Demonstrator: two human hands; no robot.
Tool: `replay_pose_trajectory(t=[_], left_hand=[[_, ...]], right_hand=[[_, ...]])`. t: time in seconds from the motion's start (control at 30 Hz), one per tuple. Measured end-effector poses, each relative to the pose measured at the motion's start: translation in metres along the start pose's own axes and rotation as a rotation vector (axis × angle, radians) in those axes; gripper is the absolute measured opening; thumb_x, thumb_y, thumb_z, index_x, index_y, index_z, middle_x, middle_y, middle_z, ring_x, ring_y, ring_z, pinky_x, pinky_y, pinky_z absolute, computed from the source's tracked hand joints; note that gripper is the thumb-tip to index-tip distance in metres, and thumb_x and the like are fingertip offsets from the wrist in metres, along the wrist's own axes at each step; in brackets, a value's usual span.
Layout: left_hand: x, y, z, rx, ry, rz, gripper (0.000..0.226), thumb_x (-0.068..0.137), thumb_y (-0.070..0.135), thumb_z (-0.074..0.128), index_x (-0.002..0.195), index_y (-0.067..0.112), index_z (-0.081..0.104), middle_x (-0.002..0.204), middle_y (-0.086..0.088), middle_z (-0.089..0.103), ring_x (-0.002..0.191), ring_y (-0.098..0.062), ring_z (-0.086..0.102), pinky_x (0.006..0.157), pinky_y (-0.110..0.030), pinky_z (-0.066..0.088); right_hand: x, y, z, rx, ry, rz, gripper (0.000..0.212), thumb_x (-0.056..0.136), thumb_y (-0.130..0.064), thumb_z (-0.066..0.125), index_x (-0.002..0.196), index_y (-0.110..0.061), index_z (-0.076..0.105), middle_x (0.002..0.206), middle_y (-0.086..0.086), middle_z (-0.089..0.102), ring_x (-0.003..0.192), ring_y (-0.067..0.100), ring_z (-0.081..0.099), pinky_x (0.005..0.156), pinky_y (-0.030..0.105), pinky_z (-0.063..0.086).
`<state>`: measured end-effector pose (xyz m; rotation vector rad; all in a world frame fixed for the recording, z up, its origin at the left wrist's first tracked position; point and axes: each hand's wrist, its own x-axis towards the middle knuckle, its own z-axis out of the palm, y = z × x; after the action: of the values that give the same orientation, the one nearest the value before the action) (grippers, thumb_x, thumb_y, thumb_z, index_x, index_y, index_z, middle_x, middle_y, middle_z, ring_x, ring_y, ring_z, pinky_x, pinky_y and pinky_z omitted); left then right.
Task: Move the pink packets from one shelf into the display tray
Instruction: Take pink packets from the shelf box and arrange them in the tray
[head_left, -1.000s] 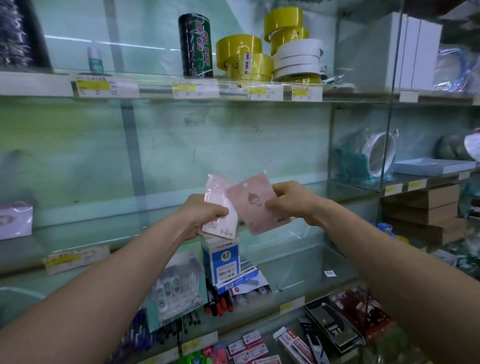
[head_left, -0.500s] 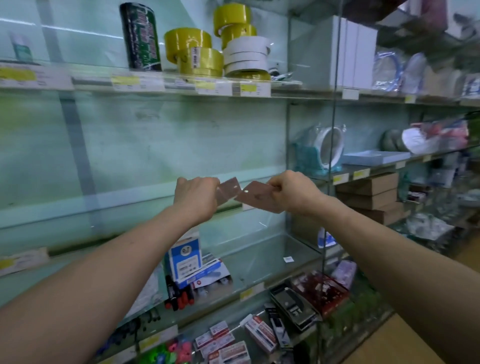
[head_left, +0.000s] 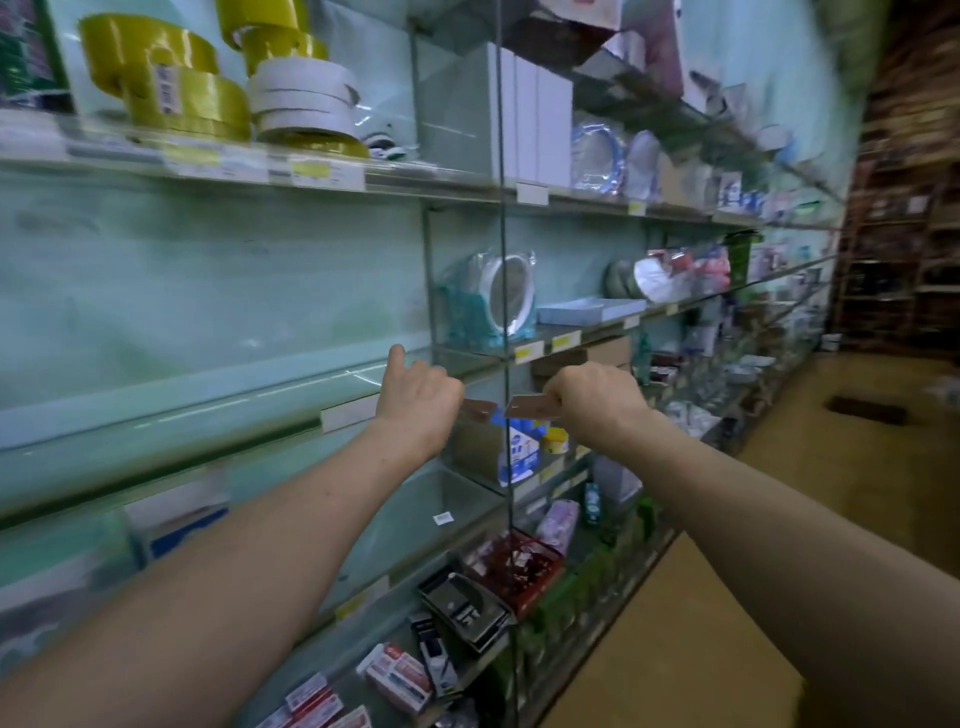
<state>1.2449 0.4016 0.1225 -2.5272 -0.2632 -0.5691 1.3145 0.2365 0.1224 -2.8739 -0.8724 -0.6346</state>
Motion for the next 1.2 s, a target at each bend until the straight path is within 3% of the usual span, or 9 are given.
replay_pose_trajectory(t=[0.23,0.37,0.6,0.7,0.9,1.03,1.2], left_hand=[[0.054,0.067,0.011,-0.019,0.023,0.092,0.025,0.091,0.011,0.049,0.106,0.024,0.064,0.11,-0.002,0.064,0.111,-0.024,0.053,0.109,-0.047,0.019],[0.088,0.103,0.024,-0.028,0.057,0.151,0.027,0.094,0.011,0.045,0.11,0.022,0.064,0.112,-0.003,0.062,0.115,-0.024,0.051,0.112,-0.047,0.016],[0.159,0.156,0.05,-0.096,0.092,0.191,0.024,0.09,0.01,0.052,0.108,0.021,0.064,0.108,-0.003,0.061,0.111,-0.026,0.051,0.113,-0.05,0.014],[0.191,0.173,0.061,-0.104,0.113,0.199,0.024,0.093,0.013,0.049,0.109,0.021,0.065,0.11,-0.003,0.061,0.111,-0.025,0.05,0.11,-0.049,0.018],[0.247,0.201,0.083,-0.2,0.103,0.195,0.023,0.095,0.019,0.05,0.113,0.021,0.065,0.114,-0.005,0.053,0.111,-0.025,0.047,0.091,-0.039,0.038],[0.271,0.212,0.087,-0.204,0.094,0.173,0.026,0.095,0.017,0.049,0.117,0.021,0.064,0.118,-0.006,0.051,0.115,-0.026,0.046,0.094,-0.041,0.036],[0.302,0.225,0.092,-0.184,0.092,0.128,0.024,0.092,0.018,0.055,0.114,0.022,0.065,0.116,-0.006,0.053,0.115,-0.027,0.046,0.1,-0.047,0.031]], right_hand=[[0.001,0.061,0.016,-0.113,-0.039,0.101,0.031,0.09,-0.004,0.049,0.114,-0.014,0.066,0.114,0.011,0.065,0.107,0.03,0.061,0.076,0.033,0.044],[0.011,0.1,0.03,-0.18,-0.056,0.135,0.033,0.091,0.002,0.045,0.116,-0.01,0.063,0.112,0.011,0.065,0.105,0.03,0.062,0.072,0.034,0.042],[0.056,0.161,0.066,-0.275,-0.05,0.16,0.035,0.087,0.001,0.054,0.116,-0.016,0.064,0.104,0.005,0.068,0.095,0.025,0.065,0.077,0.035,0.053],[0.076,0.184,0.076,-0.288,-0.039,0.143,0.037,0.09,-0.001,0.052,0.12,-0.019,0.062,0.107,0.005,0.067,0.098,0.026,0.064,0.079,0.034,0.052],[0.108,0.22,0.097,-0.299,0.001,0.139,0.037,0.09,0.001,0.05,0.12,-0.018,0.061,0.105,0.004,0.068,0.096,0.024,0.064,0.077,0.033,0.05],[0.126,0.243,0.109,-0.263,0.066,0.147,0.038,0.092,-0.001,0.049,0.124,-0.018,0.059,0.108,0.003,0.068,0.099,0.023,0.063,0.087,0.033,0.046],[0.153,0.272,0.137,-0.239,0.121,0.132,0.031,0.09,-0.004,0.053,0.115,-0.019,0.063,0.111,0.002,0.068,0.103,0.024,0.063,0.092,0.034,0.045]])
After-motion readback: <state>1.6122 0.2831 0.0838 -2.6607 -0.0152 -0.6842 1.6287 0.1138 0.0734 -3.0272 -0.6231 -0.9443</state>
